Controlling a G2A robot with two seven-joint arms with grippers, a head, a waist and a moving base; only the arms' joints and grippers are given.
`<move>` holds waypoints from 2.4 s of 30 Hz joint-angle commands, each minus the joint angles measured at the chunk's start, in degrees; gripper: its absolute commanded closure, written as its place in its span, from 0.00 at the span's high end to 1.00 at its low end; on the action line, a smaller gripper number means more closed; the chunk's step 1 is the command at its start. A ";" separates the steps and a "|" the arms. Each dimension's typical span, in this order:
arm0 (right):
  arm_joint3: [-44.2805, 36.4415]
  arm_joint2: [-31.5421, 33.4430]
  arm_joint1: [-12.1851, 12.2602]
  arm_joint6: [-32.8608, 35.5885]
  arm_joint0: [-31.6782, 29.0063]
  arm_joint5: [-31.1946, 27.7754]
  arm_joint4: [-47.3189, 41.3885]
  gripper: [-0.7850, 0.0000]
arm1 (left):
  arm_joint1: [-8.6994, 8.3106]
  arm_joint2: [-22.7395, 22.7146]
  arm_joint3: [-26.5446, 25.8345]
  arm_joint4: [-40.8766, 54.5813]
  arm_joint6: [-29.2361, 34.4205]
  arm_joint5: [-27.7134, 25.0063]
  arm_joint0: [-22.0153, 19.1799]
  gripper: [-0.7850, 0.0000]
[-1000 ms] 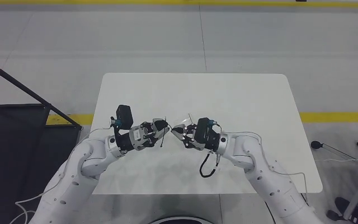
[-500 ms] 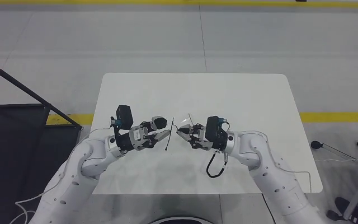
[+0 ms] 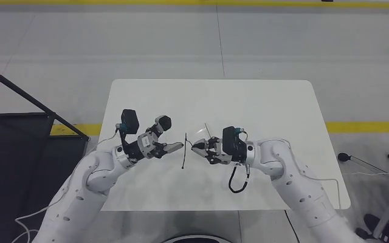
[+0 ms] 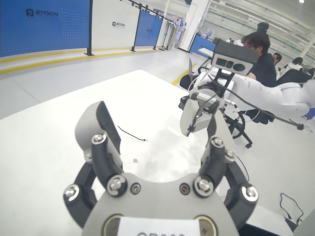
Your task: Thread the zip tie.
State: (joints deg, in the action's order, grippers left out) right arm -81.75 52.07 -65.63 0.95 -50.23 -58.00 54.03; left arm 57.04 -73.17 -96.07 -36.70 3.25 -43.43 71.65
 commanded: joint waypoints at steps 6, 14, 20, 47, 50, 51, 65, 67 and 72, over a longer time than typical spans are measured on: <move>0.03 -3.43 1.82 -0.55 1.96 0.00 -1.26 0.00 | -0.35 -0.88 4.09 15.90 7.03 -4.28 -1.35 1.00; 0.71 -7.03 3.63 -0.67 4.27 0.00 -3.17 0.00 | -0.84 0.73 7.07 30.01 18.23 -5.97 -4.01 1.00; 0.71 -7.03 3.63 -0.67 4.27 0.00 -3.17 0.00 | -0.83 0.78 6.96 30.03 18.13 -5.71 -3.91 1.00; 3.59 -9.94 2.51 5.75 6.77 0.00 -9.71 0.00 | -1.49 5.37 9.57 61.75 46.02 -2.79 -7.82 0.42; 3.60 -10.09 2.49 5.97 6.84 0.00 -9.90 0.00 | -1.34 5.68 9.83 61.98 46.16 -2.90 -8.05 0.41; 3.62 -10.13 2.48 6.04 6.88 0.00 -9.99 0.00 | -1.31 5.75 9.89 61.98 46.30 -2.94 -8.13 0.39; 3.76 -10.44 2.40 6.81 7.18 0.00 -10.47 0.00 | -0.89 6.32 10.65 63.31 47.78 -3.56 -8.65 0.25; 3.76 -10.44 2.39 6.83 7.17 0.00 -10.49 0.00 | -0.85 6.34 10.69 63.22 47.87 -3.45 -8.69 0.22; 3.71 -10.41 2.39 6.87 7.13 0.00 -10.49 0.00 | -0.75 6.29 10.77 63.15 47.96 -3.44 -8.70 0.16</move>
State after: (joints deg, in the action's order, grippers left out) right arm -78.03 41.65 -63.24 7.82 -43.09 -58.00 43.54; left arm 56.27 -66.86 -85.33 26.48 51.21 -46.86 62.94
